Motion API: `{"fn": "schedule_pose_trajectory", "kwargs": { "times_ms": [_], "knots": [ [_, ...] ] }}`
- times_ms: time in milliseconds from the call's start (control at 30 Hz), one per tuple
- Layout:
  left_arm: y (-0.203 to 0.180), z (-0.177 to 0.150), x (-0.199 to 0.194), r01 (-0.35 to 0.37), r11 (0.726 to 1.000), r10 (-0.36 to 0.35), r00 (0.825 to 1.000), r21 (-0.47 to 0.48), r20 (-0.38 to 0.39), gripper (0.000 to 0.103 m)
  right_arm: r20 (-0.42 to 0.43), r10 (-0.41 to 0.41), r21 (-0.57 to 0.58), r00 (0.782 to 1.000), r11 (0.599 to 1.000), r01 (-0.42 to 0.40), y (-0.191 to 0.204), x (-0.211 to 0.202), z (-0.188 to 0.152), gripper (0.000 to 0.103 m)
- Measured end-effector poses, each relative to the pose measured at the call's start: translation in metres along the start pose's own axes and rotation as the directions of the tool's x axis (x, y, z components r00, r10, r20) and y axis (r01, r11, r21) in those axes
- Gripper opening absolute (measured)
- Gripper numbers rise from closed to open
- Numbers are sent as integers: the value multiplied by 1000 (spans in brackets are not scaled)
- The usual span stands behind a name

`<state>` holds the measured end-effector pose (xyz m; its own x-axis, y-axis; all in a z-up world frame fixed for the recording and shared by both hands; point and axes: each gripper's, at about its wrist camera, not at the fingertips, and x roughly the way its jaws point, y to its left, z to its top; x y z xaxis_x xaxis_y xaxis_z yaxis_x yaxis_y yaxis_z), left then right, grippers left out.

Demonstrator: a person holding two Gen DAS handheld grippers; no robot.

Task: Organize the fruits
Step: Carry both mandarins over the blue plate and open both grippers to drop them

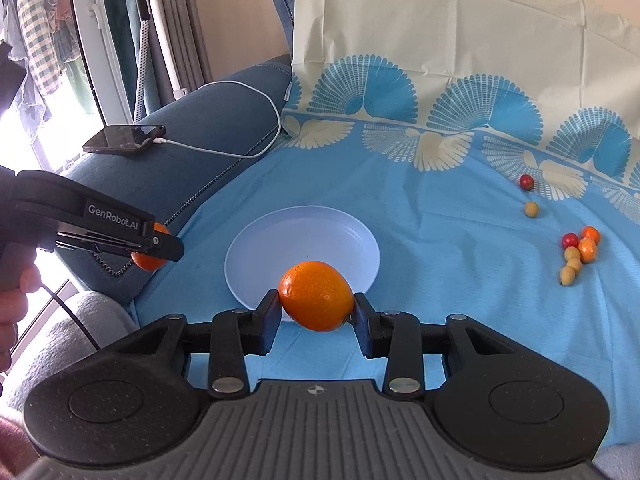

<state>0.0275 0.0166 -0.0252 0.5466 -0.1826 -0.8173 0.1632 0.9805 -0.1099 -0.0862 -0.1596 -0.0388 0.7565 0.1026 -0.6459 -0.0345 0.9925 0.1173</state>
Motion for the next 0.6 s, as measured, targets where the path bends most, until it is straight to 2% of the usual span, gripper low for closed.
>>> {"fn": "schedule_pose_trajectory", "kwargs": {
  "times_ms": [367,600],
  "knots": [
    [-6,26,77,-42,998,44,997,41,-62,40,-82,-12,-27,997,1000,10,0,87,16,40],
    [-4,30,117,-72,996,78,991,56,-113,40,-142,-24,-63,990,998,15,-1,124,15,40]
  ]
}}
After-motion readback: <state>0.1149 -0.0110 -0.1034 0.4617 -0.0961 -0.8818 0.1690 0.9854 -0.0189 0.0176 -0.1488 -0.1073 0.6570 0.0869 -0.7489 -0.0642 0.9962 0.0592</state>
